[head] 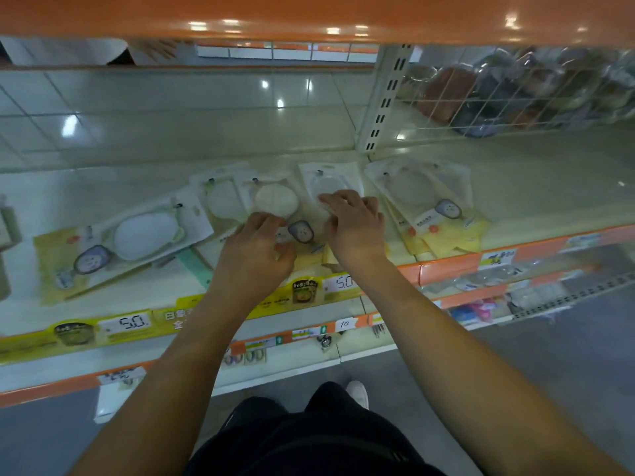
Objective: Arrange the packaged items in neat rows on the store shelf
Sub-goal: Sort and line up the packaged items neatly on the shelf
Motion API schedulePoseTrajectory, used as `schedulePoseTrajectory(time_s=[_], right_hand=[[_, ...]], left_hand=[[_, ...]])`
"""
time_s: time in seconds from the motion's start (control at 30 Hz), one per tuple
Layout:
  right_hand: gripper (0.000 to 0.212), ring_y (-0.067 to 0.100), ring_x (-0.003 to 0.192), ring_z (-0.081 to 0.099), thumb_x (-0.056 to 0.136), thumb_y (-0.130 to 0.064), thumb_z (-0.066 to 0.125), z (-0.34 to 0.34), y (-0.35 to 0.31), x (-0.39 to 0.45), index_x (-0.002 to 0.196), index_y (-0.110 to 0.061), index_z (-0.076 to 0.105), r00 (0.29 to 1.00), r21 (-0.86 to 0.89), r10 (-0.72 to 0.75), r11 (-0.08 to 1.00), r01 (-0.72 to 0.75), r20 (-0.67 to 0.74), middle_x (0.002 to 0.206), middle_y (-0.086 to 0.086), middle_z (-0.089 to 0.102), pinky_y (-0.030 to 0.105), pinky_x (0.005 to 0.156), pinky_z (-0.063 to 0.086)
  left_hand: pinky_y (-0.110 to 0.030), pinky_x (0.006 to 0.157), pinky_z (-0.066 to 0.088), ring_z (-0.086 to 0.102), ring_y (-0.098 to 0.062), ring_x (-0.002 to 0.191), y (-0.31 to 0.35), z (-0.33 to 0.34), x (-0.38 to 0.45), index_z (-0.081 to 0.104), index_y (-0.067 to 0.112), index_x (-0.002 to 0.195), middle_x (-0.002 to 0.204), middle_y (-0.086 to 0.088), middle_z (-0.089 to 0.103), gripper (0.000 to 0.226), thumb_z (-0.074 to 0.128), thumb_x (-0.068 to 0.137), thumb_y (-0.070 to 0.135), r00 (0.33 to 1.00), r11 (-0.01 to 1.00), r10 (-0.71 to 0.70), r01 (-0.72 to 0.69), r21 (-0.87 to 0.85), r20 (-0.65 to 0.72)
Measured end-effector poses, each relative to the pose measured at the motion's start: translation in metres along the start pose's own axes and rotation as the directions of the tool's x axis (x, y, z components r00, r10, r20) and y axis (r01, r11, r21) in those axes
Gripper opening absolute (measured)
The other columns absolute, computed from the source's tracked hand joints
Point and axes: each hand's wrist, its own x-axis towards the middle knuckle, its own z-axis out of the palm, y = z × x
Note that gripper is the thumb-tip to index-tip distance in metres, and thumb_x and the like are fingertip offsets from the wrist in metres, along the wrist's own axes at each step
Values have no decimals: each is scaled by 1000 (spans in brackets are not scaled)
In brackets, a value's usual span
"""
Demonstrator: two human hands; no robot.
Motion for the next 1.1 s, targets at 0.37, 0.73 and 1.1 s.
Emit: schedulePoseTrajectory(time_s=[0.37, 0.73, 1.1], right_hand=[[40, 33, 115, 42, 86, -17, 52, -53, 100, 22, 123, -31, 61, 992, 29, 86, 996, -83, -97, 131, -2, 53, 42, 87, 37], [39, 30, 116, 40, 92, -21, 50, -96, 205, 53, 128, -35, 55, 977, -26, 210, 977, -211, -44, 136, -3, 47, 37, 84, 32], [53, 34, 130, 31, 90, -60, 42, -83, 226, 46, 139, -41, 34, 948, -118, 195, 978, -170, 251, 151, -1, 29, 48, 97, 33]], left_hand=[[-39, 87, 46, 59, -29, 105, 92, 57, 41, 61, 15, 118, 121, -5, 57, 50, 45, 82, 45, 997, 997, 43, -46, 58, 65], [-45, 87, 49, 56, -28, 109, 170, 110, 60, 57, 17, 123, 124, -4, 53, 65, 31, 78, 57, 997, 996, -6, -1, 91, 75], [-44, 84, 49, 57, -31, 105, 195, 128, 63, 57, 13, 123, 122, -9, 55, 42, 55, 87, 36, 998, 987, -14, 5, 159, 56]])
